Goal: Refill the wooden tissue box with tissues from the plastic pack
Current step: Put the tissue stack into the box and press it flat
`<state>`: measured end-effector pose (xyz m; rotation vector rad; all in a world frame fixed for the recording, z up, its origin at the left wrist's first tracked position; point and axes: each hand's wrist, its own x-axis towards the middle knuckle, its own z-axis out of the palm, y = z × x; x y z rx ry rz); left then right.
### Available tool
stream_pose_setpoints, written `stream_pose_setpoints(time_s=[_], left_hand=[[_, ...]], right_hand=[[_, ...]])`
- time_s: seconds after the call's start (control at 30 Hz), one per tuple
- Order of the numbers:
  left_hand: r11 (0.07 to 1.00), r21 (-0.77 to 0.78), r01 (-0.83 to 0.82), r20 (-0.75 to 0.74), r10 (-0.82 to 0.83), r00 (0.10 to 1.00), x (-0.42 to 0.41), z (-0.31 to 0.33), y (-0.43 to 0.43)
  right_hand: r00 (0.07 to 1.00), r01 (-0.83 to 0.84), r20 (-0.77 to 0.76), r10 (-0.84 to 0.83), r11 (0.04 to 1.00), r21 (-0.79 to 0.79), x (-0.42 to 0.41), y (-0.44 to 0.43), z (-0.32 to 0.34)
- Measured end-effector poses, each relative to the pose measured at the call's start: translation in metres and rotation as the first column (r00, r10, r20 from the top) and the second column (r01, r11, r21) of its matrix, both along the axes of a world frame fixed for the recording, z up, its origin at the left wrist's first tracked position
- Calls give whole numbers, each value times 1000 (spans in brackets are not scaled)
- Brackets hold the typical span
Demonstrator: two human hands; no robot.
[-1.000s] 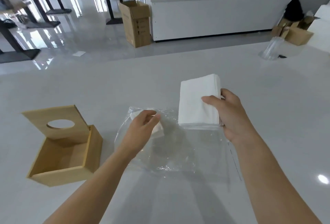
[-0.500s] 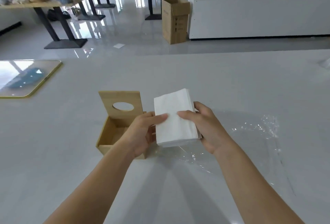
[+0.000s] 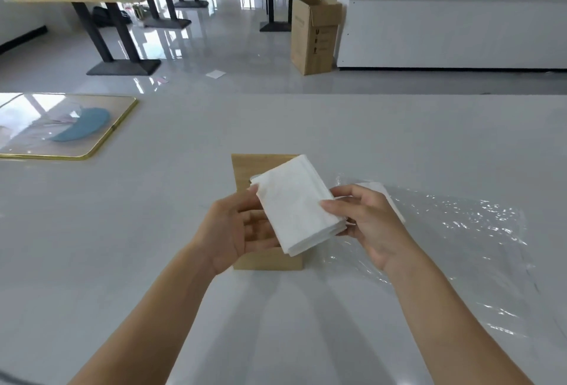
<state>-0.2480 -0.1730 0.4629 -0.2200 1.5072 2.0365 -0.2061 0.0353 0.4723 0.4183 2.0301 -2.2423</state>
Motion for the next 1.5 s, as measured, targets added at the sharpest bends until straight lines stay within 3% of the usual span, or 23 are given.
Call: stream_pose_setpoints(time_s=[0.13,0.3,0.4,0.53,0.77,0.87,1.07,1.13,1.23,1.27,1.37,1.5], left_hand=[[993,-6,119,-41,-119,992,-7,1,-22],[932,-152,330,-107,-347,932,-10,-4,-39],[926,-201,319,-64,-337,939,-15,-6,-44],[930,-198,309,-20,-320,947,-23,-6,-51],[954,-161,251,4,-254,967,-31,-14,-59],[957,-164,241,-1,-244,970,-34,-18,-61],[952,-136,274,-16,-279,960,-37,-21,-63],[960,-193,204,-83,-223,971,-39,-22,-61],[897,-397,-192,-352,44,935,-48,-34,-55],[864,-432,-259,-424,58,904,-51,-40,-53],[821,-528,-218,-494,-88,865,-57,-53,-47],[880,-451,-149,-532,-131,836,-64,-54,-36]], right_hand=[[992,-122,-27,123,992,17,-4,0,6],[954,-299,48,295,950,87,-7,-9,6],[947,-322,47,319,943,84,-10,-16,6],[957,-288,58,285,956,58,-17,-26,4],[993,50,114,-29,981,-186,-28,-40,-11],[989,23,147,8,977,-213,-27,-40,-15],[976,-87,192,106,990,-107,-23,-33,-20],[981,-59,176,84,988,-140,-22,-31,-22],[977,-88,179,114,985,-146,-21,-25,-22],[972,-115,191,139,985,-131,-20,-23,-21],[955,-175,224,196,978,-109,-19,-22,-22],[941,-213,247,233,971,-107,-21,-23,-20]])
